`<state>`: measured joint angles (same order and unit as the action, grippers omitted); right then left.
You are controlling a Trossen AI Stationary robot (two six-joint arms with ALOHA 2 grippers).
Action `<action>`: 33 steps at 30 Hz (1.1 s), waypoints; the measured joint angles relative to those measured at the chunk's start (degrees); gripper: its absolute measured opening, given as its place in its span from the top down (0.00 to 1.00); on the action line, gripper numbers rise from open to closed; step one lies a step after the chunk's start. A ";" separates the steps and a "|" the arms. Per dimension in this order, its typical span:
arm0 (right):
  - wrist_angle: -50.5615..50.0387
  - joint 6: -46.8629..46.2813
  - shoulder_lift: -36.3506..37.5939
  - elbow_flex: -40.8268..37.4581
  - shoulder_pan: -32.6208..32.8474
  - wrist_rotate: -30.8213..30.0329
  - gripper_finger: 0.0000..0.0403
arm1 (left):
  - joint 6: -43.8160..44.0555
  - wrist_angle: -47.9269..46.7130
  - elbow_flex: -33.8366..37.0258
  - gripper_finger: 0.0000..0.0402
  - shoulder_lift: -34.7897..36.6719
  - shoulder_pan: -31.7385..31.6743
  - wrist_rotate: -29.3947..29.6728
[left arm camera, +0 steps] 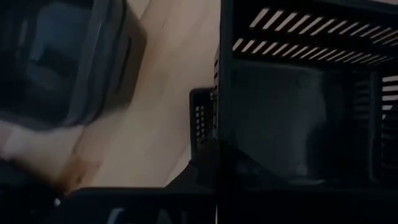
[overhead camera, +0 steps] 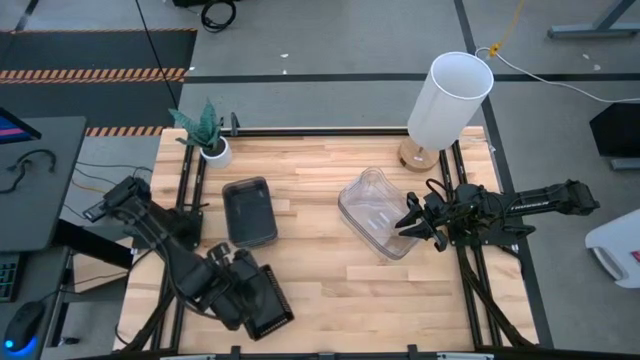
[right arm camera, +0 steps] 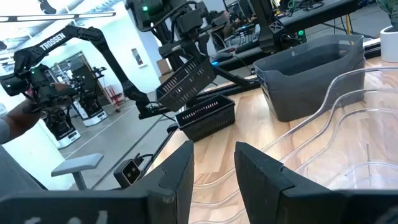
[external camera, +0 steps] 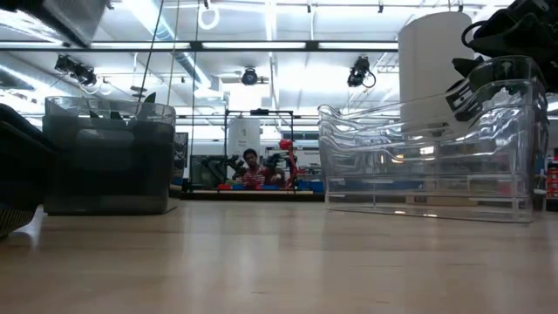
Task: Stack baskets by color
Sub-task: Stack the right black bin on top of the left black bin, then return to Home Position
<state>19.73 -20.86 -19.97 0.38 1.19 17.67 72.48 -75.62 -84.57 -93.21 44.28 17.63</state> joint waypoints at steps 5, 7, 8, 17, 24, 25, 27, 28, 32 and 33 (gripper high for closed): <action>-0.01 0.00 0.00 -0.02 0.00 0.01 0.70 | 6.81 0.29 2.72 0.99 0.00 3.04 -0.48; -0.01 0.02 0.00 0.00 0.02 0.00 0.70 | 9.34 0.48 4.83 0.99 -0.33 4.11 -0.28; 0.00 0.02 0.00 -0.02 0.00 0.02 0.70 | 10.26 0.72 5.93 0.99 -0.49 4.73 -0.21; -0.01 0.00 0.00 -0.01 0.00 0.01 0.70 | 12.17 14.65 16.42 0.99 -0.52 6.09 -0.51; -0.02 0.00 0.00 -0.02 0.00 0.00 0.70 | 10.39 18.44 19.42 0.85 -0.55 5.83 -0.46; -0.02 0.01 0.00 -0.02 0.02 0.01 0.70 | 10.23 18.03 19.30 0.81 -0.55 5.62 -0.40; -0.02 0.01 0.00 -0.02 0.02 0.00 0.70 | 9.30 17.00 19.27 0.71 -0.55 5.38 0.49; -0.02 0.02 0.00 -0.02 0.02 0.02 0.70 | 8.73 16.90 19.27 0.66 -0.55 5.40 0.99; 0.00 0.01 0.00 -0.01 0.01 0.01 0.70 | 6.31 16.66 19.25 0.49 -0.55 5.41 2.51; 0.00 0.00 0.00 -0.01 0.00 0.01 0.70 | 5.12 16.63 19.25 0.46 -0.55 5.31 3.00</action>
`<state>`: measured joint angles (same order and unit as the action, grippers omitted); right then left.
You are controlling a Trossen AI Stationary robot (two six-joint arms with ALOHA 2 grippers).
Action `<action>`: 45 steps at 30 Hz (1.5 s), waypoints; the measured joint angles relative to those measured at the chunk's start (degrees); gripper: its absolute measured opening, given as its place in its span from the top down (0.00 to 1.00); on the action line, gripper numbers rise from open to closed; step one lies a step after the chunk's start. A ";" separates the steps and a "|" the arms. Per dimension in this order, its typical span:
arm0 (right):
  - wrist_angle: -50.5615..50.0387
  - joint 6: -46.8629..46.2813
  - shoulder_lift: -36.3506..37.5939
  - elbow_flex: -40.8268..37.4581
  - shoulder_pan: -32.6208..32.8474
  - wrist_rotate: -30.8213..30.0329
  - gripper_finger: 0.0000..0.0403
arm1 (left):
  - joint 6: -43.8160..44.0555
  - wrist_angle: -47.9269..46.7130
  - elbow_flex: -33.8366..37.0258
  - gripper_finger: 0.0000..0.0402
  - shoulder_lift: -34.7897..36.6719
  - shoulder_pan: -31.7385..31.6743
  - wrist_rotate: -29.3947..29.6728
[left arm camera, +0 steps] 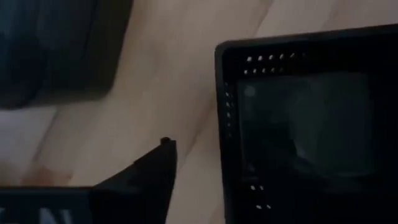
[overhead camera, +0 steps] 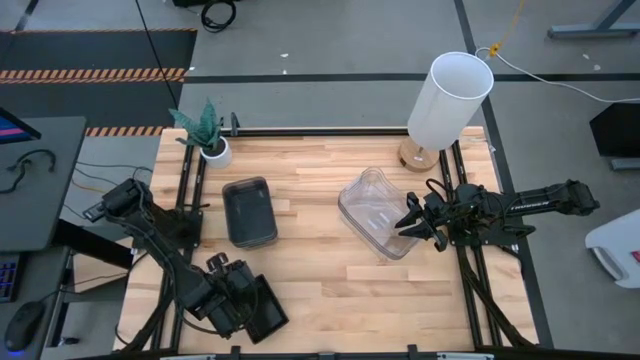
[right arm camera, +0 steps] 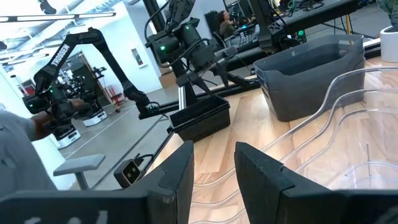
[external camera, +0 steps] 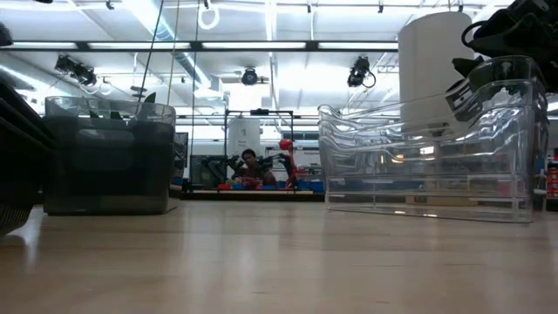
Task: Stack baskets by color
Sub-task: Return to Home Position
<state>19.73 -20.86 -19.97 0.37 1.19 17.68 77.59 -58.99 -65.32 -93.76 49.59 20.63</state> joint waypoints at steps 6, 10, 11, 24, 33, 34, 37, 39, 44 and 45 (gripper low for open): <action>0.00 0.01 0.00 -0.01 0.00 -0.01 0.70 | -11.79 -0.82 -0.02 0.38 0.29 -3.22 6.58; 0.00 0.00 0.00 -0.01 0.02 -0.01 0.70 | -24.10 -0.54 -1.09 0.42 1.37 -7.61 12.83; 0.00 0.01 0.00 0.00 0.02 -0.01 0.70 | -28.33 -0.51 -1.89 0.43 1.74 -8.83 14.92; -0.02 0.01 0.00 -0.01 0.01 0.00 0.70 | -90.29 39.50 3.44 0.66 17.28 -23.80 17.24; 0.02 0.00 0.00 0.01 0.02 0.00 0.70 | -96.03 62.36 25.12 0.78 35.51 -32.38 7.74; 0.01 0.01 0.00 0.00 0.01 -0.01 0.70 | -95.15 63.94 27.89 0.80 37.59 -32.63 7.78; 0.00 0.00 0.00 -0.01 0.00 -0.01 0.70 | -92.31 65.07 34.86 0.84 43.79 -32.61 8.50; 0.00 0.00 0.00 0.01 0.02 0.00 0.70 | -90.01 64.99 39.03 0.87 48.03 -31.87 8.54; 0.00 0.00 -0.02 -0.01 0.02 0.01 0.70 | -86.15 65.03 46.98 0.94 59.26 -30.09 7.50; 0.00 0.00 0.00 0.01 0.02 -0.01 0.70 | -85.72 64.99 48.23 0.95 61.55 -29.86 7.57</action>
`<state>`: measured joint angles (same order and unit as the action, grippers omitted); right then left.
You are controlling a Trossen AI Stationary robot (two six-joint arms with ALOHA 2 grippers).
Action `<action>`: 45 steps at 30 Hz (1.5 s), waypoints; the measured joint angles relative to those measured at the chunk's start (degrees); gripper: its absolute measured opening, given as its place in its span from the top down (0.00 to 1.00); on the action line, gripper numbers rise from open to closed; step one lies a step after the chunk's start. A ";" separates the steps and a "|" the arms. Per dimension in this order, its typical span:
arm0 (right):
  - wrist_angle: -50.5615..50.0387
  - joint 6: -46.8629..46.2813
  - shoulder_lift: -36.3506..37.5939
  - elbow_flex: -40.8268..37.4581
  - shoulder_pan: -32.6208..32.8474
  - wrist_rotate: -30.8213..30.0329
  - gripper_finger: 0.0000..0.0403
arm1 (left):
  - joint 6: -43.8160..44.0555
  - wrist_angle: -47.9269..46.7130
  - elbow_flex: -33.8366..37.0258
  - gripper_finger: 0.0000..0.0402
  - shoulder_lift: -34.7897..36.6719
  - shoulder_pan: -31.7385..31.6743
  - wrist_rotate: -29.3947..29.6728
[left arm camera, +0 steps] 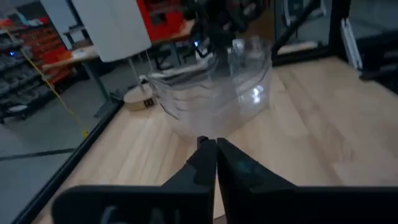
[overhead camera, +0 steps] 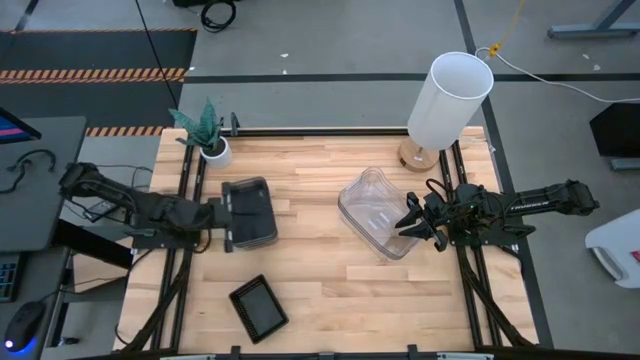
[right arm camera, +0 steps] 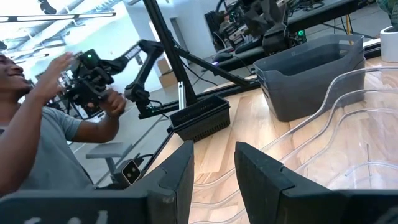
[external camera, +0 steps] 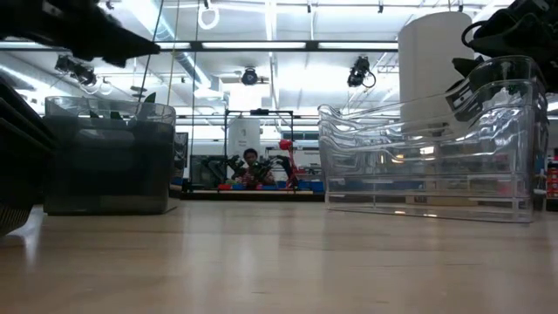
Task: Stack baskets by color
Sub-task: Return to Home Position
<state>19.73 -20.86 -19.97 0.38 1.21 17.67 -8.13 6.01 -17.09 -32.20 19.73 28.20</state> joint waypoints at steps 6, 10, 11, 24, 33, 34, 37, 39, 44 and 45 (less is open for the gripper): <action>0.00 0.02 0.00 -0.02 -0.01 0.00 0.70 | 1.90 -4.88 4.25 0.99 13.31 0.16 0.01; 0.00 0.02 0.00 -0.02 0.00 0.02 0.70 | 3.44 -9.86 4.80 0.98 20.30 0.15 0.10; 0.00 0.02 0.00 -0.02 0.00 0.00 0.70 | 3.76 -10.97 4.80 0.98 21.72 0.15 0.33; -0.02 0.02 0.00 -0.02 0.00 0.02 0.70 | 5.00 -19.24 5.03 0.97 27.19 0.15 0.66; -0.58 0.01 5.44 -0.02 -0.01 0.01 0.70 | 6.04 -0.35 14.25 0.98 29.37 0.15 0.27; -1.04 0.02 6.75 0.00 -0.02 0.02 0.70 | 6.02 2.08 15.50 0.98 29.37 0.17 0.26; -4.78 0.02 11.28 -0.02 -0.01 0.02 0.70 | 5.53 4.65 16.56 0.98 29.26 0.17 0.19; -8.20 0.02 14.47 -0.02 0.00 0.01 0.70 | 4.06 4.41 16.56 0.99 29.26 0.23 0.02; -15.56 0.02 19.65 -0.02 0.00 0.04 0.70 | 1.62 4.58 16.56 0.98 29.25 0.43 -0.42; -16.30 0.01 19.61 -0.02 0.03 -0.02 0.70 | 1.62 4.55 16.56 0.97 29.25 0.42 -0.41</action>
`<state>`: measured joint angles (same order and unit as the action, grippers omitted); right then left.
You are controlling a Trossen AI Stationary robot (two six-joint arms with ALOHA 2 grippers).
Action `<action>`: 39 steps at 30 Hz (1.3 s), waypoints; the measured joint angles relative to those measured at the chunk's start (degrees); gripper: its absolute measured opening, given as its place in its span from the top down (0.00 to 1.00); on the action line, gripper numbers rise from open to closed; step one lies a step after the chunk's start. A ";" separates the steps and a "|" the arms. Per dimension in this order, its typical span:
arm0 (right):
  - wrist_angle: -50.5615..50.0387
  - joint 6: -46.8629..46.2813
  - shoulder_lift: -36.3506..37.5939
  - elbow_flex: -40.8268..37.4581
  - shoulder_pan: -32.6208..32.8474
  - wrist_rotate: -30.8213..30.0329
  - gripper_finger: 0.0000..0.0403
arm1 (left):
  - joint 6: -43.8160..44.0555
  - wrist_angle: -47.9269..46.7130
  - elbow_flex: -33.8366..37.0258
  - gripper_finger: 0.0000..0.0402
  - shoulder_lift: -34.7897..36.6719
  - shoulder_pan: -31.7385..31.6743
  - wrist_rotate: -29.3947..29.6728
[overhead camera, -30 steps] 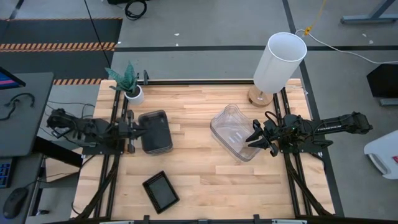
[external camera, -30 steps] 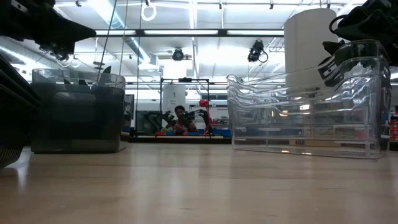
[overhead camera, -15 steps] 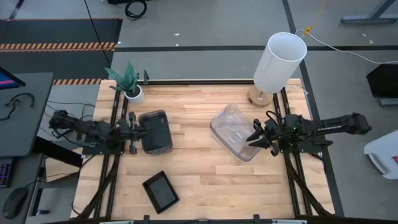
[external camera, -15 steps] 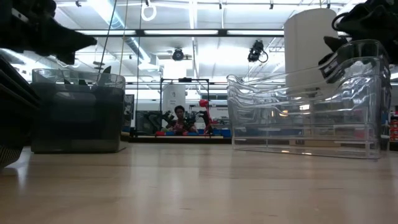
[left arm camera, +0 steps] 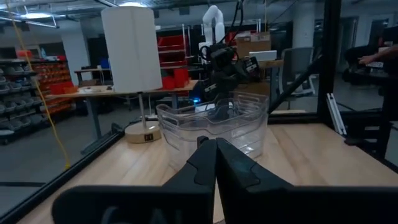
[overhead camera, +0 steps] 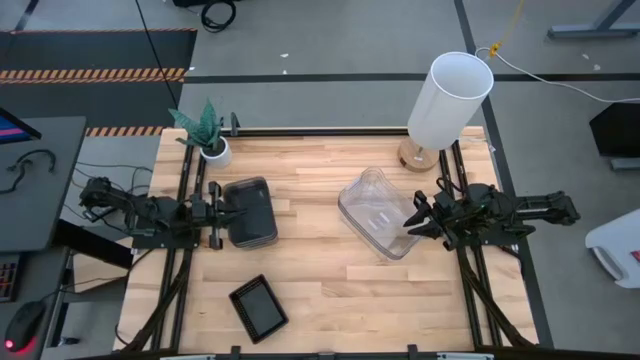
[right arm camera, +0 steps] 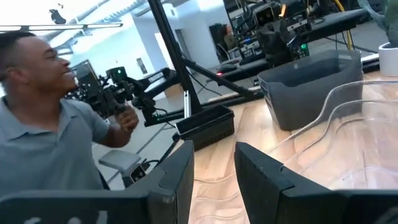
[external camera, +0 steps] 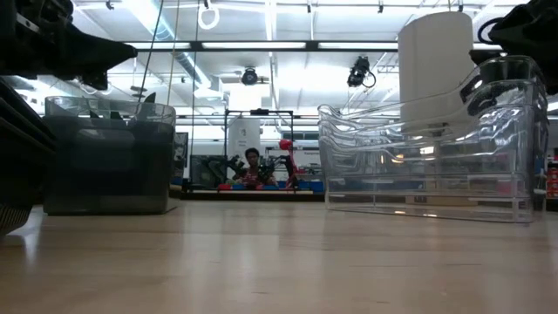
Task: Stack baskets by color
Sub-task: Return to Home Position
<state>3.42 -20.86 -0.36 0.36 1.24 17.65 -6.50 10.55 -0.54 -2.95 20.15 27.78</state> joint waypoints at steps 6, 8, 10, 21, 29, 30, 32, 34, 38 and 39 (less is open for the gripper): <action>2.13 0.01 -0.18 0.00 0.19 0.00 0.70 | 0.11 -1.21 0.00 0.94 -0.01 0.01 -0.01; 1.83 0.01 -0.46 0.00 0.19 0.00 0.70 | 0.15 -1.46 0.00 0.93 -0.01 0.01 -0.02; 2.15 0.01 -0.44 0.00 0.19 0.00 0.70 | -0.22 -1.45 0.00 0.94 -0.01 0.01 -0.01; 2.10 0.01 -0.46 0.00 0.19 0.00 0.70 | -0.17 -1.43 0.02 0.94 -0.01 0.01 -0.01; 2.10 0.00 -0.46 0.00 0.19 0.00 0.70 | -0.17 -1.41 0.02 0.92 -0.01 0.01 -0.01; 2.10 0.01 -0.46 0.00 0.19 0.00 0.70 | -0.17 -1.41 0.02 0.93 -0.01 0.01 -0.01; 2.10 0.01 -0.46 0.00 0.19 0.00 0.70 | -0.17 -1.41 0.04 0.94 -0.01 0.01 -0.01; 2.10 0.00 -0.46 0.00 0.19 0.00 0.70 | -0.17 -1.41 0.04 0.94 -0.01 0.01 -0.01; 2.10 0.01 -0.46 0.00 0.19 0.00 0.70 | -0.17 -1.41 0.04 0.94 -0.01 0.01 -0.01; 2.10 0.01 -0.46 0.00 0.19 0.00 0.70 | -0.17 -1.41 0.04 0.94 -0.01 0.01 -0.01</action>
<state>5.52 -20.84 -0.82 0.36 1.43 17.65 -6.68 9.15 -0.49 -2.96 20.16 27.77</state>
